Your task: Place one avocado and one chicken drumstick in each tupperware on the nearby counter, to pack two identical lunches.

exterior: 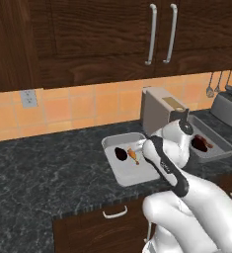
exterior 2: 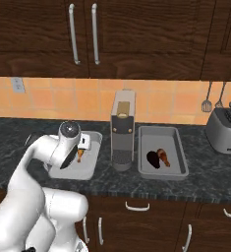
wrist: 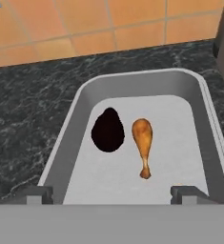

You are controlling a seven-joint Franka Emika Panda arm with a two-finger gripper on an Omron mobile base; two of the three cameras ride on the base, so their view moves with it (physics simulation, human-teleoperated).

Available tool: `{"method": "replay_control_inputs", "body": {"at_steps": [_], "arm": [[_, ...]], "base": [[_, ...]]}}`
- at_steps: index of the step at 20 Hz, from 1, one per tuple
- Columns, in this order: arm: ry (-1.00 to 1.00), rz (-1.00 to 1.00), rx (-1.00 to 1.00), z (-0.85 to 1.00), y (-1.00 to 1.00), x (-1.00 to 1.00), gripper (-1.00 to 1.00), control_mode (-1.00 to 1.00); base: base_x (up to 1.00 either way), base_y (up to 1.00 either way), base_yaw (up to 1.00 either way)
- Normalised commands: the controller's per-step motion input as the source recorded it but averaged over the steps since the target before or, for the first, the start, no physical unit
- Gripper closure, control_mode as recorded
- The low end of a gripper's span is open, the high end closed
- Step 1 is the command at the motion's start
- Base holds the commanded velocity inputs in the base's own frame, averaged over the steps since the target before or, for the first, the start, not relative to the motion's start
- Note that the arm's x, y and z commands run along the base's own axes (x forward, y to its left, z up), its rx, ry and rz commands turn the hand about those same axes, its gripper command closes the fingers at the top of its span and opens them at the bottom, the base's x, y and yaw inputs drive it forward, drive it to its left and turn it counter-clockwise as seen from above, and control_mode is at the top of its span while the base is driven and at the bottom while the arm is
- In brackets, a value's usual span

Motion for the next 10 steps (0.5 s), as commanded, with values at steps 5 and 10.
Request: {"method": "replay_control_inputs", "body": {"at_steps": [5,10], "arm": [[-0.16,-0.05,0.12,0.34,-0.71,-1.00,-1.00,-1.00],[-0.15,-0.01,0.03,0.07,-0.74,-1.00,-1.00,-1.00]], "base": [[0.00,0.00,0.00],[0.00,0.00,0.00]]}}
